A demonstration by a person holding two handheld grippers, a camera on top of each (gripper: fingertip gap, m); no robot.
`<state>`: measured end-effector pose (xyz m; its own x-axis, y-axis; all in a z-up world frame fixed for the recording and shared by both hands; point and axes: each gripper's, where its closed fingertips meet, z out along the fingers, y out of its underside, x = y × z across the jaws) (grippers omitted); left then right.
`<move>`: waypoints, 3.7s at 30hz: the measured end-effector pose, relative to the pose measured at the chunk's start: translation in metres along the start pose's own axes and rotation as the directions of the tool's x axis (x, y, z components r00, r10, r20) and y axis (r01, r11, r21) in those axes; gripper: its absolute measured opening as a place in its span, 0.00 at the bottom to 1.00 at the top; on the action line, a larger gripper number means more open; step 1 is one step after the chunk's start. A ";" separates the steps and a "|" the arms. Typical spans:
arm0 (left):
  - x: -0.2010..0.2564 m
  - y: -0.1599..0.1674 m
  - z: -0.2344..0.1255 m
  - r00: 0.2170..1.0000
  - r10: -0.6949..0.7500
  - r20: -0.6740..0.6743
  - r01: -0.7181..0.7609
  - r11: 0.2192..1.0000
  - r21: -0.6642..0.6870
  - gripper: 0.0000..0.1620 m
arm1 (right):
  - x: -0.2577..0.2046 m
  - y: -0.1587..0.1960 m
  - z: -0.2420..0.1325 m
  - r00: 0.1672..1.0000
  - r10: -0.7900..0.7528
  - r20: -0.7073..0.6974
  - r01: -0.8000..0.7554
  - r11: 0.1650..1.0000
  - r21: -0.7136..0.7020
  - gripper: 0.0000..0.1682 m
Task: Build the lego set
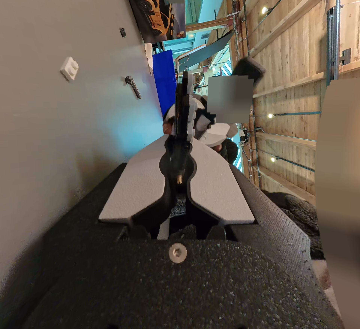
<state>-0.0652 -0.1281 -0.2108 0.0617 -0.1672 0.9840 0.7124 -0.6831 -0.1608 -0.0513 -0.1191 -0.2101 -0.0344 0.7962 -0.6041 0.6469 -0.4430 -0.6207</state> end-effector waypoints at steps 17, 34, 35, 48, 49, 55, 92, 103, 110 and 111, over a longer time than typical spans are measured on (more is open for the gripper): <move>0.003 0.005 0.002 0.999 0.053 0.000 -0.053 0.998 -0.040 0.07 | -0.010 0.007 0.020 0.969 0.136 0.206 -0.123 0.990 -0.076 0.15; 0.025 0.010 0.000 0.963 0.260 -0.071 -0.265 0.961 -0.082 0.07 | -0.031 0.001 0.015 0.967 0.075 0.243 -0.089 0.995 0.048 0.08; 0.025 0.010 0.000 0.963 0.258 -0.073 -0.264 0.961 -0.082 0.07 | -0.031 0.001 0.015 0.968 0.078 0.240 -0.093 0.994 0.053 0.08; 0.020 0.004 0.002 0.986 -0.064 -0.153 0.053 0.996 -0.075 0.07 | -0.035 0.008 -0.011 0.924 0.219 0.313 -0.291 0.935 0.204 0.23; 0.019 0.004 0.002 0.986 -0.067 -0.152 0.056 0.996 -0.074 0.07 | -0.037 0.008 -0.009 0.925 0.220 0.310 -0.292 0.933 0.208 0.23; 0.021 0.008 0.003 0.988 -0.045 -0.146 0.035 0.997 -0.075 0.07 | -0.033 0.007 0.003 0.939 0.249 0.236 -0.299 0.932 0.206 0.21; 0.016 0.013 0.002 0.987 -0.089 -0.130 0.069 0.985 -0.156 0.08 | -0.021 0.019 -0.035 0.995 -0.101 -0.024 0.103 0.929 0.357 0.18; 0.025 0.070 0.013 0.974 0.203 -0.104 -0.216 0.673 -0.708 0.07 | -0.029 0.025 -0.034 0.975 -0.051 0.218 0.055 0.998 -0.011 0.18; 0.039 0.062 0.025 0.939 0.297 -0.173 -0.331 0.644 -0.690 0.16 | -0.037 0.011 -0.044 0.934 0.118 0.336 -0.200 0.955 0.219 0.08; 0.041 0.056 0.026 0.933 0.308 -0.188 -0.354 0.676 -0.647 0.24 | -0.033 0.006 -0.051 0.932 0.150 0.330 -0.251 0.924 0.290 0.08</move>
<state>-0.0050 -0.1548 -0.1778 0.1450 -0.5000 0.8538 0.0076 -0.8623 -0.5063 -0.0076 -0.1273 -0.1685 -0.1867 0.5397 -0.8209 0.3851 -0.7285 -0.5666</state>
